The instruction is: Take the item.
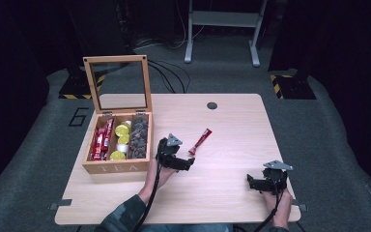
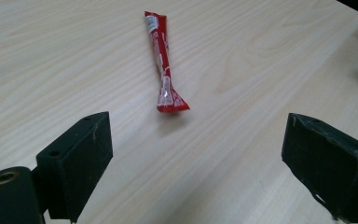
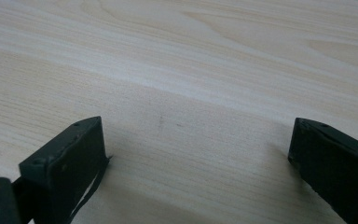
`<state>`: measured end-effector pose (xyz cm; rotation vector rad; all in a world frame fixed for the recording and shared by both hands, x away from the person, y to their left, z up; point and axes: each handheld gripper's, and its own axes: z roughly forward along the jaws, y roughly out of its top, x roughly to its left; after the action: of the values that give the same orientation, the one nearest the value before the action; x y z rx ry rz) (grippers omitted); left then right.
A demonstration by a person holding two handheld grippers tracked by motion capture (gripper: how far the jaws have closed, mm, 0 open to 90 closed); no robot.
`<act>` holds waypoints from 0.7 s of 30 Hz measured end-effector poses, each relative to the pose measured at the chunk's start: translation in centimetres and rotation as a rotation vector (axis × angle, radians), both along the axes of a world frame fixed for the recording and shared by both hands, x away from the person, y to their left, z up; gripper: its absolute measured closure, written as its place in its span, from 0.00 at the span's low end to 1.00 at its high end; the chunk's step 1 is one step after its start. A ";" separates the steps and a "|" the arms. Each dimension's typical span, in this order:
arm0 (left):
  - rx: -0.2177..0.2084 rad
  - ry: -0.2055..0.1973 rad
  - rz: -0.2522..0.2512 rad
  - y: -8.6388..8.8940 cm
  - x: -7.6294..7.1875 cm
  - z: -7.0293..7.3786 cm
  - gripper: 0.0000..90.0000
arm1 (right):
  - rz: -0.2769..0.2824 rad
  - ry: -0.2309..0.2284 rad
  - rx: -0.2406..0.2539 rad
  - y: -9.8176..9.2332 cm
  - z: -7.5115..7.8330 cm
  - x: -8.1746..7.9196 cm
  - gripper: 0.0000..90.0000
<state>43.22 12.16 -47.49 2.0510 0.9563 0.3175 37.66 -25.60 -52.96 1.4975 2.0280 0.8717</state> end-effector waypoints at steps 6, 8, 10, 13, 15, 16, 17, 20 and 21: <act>0.001 -0.020 -0.021 1.8 -2.5 0.1 0.09 | -0.001 0.000 0.000 0.0 0.0 0.0 0.03; -0.004 -0.023 -0.024 2.2 -3.3 0.1 0.08 | 0.000 0.000 0.000 0.0 0.0 0.0 0.03; -0.003 -0.024 -0.038 2.7 -4.4 0.1 0.08 | -0.001 0.000 0.000 0.0 0.0 0.0 0.03; -0.003 -0.015 -0.045 3.3 -5.4 -0.2 0.06 | -0.001 0.000 0.000 0.0 0.0 0.0 0.03; 0.003 -0.017 -0.043 3.7 -6.1 -0.5 0.05 | -0.001 0.000 0.000 0.0 0.0 0.0 0.03; 0.009 -0.019 -0.046 4.1 -6.5 -0.7 0.04 | -0.002 0.000 0.000 0.0 0.0 0.0 0.03; 0.012 -0.018 -0.046 4.3 -6.7 -0.8 0.04 | -0.002 0.000 0.000 0.0 0.0 0.0 0.03; 0.017 -0.013 -0.041 5.4 -7.8 -1.4 0.04 | -0.002 0.000 -0.001 0.0 0.0 0.0 0.03; 0.021 -0.012 -0.040 5.7 -8.0 -1.6 0.03 | -0.002 0.000 -0.001 0.0 0.0 0.0 0.03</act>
<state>35.26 17.89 -49.08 2.0827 0.9069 0.3197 37.66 -25.59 -52.96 1.4990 2.0267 0.8700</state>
